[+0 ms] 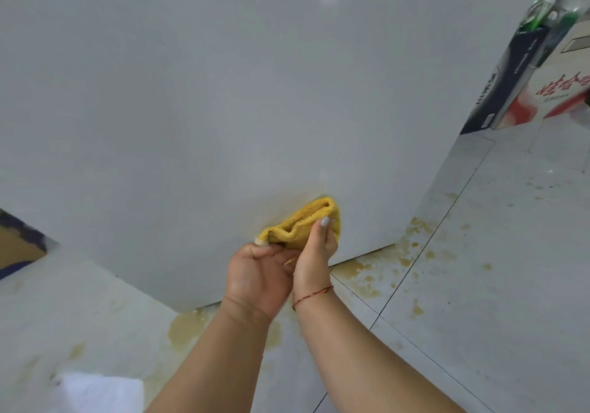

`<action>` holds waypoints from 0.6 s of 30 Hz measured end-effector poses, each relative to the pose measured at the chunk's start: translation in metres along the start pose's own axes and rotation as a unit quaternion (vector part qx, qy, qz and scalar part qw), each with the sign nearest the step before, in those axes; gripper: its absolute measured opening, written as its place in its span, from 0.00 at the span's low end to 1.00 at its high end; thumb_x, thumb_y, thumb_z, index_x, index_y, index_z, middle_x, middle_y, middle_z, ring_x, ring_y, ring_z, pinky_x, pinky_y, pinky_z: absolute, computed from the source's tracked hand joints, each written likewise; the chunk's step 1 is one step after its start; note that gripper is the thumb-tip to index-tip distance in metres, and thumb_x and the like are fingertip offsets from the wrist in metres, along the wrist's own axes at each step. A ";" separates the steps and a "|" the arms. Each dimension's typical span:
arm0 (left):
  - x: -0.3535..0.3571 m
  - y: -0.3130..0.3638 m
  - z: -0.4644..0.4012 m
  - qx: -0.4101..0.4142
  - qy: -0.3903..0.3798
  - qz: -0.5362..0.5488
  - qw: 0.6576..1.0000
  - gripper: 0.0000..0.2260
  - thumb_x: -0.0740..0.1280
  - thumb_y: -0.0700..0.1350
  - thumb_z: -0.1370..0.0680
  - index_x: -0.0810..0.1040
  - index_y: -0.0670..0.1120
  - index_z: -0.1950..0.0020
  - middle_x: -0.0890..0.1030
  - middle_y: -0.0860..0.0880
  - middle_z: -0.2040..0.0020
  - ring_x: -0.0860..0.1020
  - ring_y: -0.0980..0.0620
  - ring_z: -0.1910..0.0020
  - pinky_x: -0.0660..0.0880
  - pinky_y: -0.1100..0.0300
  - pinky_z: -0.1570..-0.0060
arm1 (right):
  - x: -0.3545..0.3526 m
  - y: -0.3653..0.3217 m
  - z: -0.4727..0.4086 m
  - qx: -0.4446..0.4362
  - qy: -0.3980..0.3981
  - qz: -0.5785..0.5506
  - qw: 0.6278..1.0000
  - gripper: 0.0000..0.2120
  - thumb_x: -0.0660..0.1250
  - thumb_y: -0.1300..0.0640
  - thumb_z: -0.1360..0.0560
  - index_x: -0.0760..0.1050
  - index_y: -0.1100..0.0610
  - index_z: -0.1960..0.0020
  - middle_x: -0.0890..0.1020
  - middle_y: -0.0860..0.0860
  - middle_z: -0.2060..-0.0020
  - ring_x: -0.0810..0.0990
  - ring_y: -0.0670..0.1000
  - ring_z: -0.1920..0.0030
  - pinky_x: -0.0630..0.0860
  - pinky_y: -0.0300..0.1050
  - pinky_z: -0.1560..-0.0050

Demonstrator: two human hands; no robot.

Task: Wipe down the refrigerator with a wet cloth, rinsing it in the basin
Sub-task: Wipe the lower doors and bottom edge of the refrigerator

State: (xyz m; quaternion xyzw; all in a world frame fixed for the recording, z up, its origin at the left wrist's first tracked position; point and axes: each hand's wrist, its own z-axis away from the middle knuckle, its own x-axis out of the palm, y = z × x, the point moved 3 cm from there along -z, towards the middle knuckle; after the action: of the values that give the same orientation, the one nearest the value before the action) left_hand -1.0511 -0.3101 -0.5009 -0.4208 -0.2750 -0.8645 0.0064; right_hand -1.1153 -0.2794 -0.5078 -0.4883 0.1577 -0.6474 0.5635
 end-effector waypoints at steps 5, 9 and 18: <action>-0.019 0.026 0.023 0.051 0.007 0.057 0.997 0.22 0.55 0.45 0.35 0.79 0.31 0.55 0.80 0.30 0.49 0.77 0.33 0.42 0.66 0.39 0.33 | 0.018 0.022 0.016 0.084 -0.031 0.031 0.996 0.42 0.60 0.30 0.32 0.71 0.65 0.36 0.80 0.60 0.44 0.80 0.57 0.45 0.78 0.52 0.44; -0.040 0.047 0.036 0.071 0.008 0.143 0.987 0.33 0.56 0.46 0.32 0.64 0.34 0.29 0.70 0.26 0.34 0.68 0.25 0.34 0.58 0.32 0.31 | 0.029 0.033 0.029 0.109 -0.107 0.074 0.985 0.38 0.51 0.30 0.25 0.72 0.65 0.42 0.81 0.62 0.46 0.82 0.54 0.49 0.77 0.42 0.53; -0.074 0.112 0.097 0.174 0.104 0.207 0.957 0.29 0.54 0.57 0.21 0.67 0.32 0.33 0.71 0.27 0.36 0.71 0.26 0.41 0.64 0.29 0.41 | 0.065 0.033 0.077 0.282 -0.316 0.090 0.902 0.50 0.38 0.25 0.28 0.63 0.64 0.27 0.67 0.58 0.28 0.63 0.54 0.26 0.55 0.51 0.25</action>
State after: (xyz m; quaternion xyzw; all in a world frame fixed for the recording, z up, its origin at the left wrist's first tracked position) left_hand -0.9063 -0.3748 -0.4541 -0.3688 -0.3264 -0.8217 0.2868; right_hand -1.0271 -0.3207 -0.4667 -0.4716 -0.1741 -0.4230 0.7539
